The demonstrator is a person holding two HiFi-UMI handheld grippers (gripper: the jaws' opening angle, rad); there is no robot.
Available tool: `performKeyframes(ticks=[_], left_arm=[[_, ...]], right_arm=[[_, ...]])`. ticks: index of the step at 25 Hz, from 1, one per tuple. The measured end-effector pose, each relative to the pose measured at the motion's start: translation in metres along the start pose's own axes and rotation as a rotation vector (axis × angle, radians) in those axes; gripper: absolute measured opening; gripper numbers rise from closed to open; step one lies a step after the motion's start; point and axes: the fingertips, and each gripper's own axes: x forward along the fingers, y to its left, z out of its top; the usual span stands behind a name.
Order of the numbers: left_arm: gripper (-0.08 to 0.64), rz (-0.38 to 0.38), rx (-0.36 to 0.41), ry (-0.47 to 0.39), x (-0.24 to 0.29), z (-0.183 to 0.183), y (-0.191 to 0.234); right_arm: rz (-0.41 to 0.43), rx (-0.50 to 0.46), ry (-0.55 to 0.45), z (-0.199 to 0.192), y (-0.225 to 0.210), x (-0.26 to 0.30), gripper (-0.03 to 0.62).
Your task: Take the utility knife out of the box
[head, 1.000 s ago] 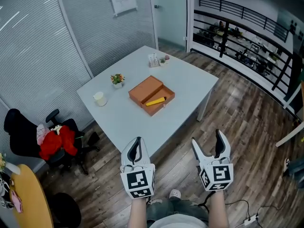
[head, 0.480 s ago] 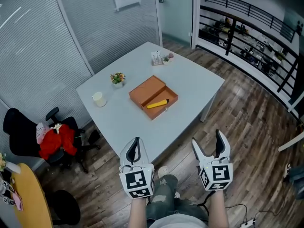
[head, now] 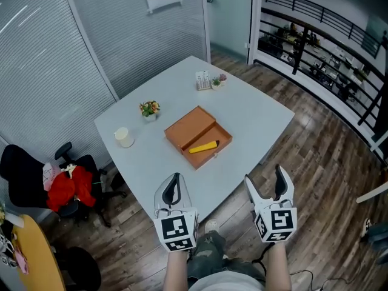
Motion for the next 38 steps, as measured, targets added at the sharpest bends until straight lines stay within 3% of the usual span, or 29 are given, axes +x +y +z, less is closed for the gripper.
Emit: performKeyframes(ticks=[17,38], left_arm=[[0.0,0.025,0.003,0.04,0.123,0.004,0.063],[0.0,0.06,-0.038,0.148,0.165,-0.038,0.093]], right_arm=[[0.066,-0.035,0.037,0.011,0.01,0.157,0.423],[0.224,-0.146,0.206,-0.036,0.039,0.226,0.362]])
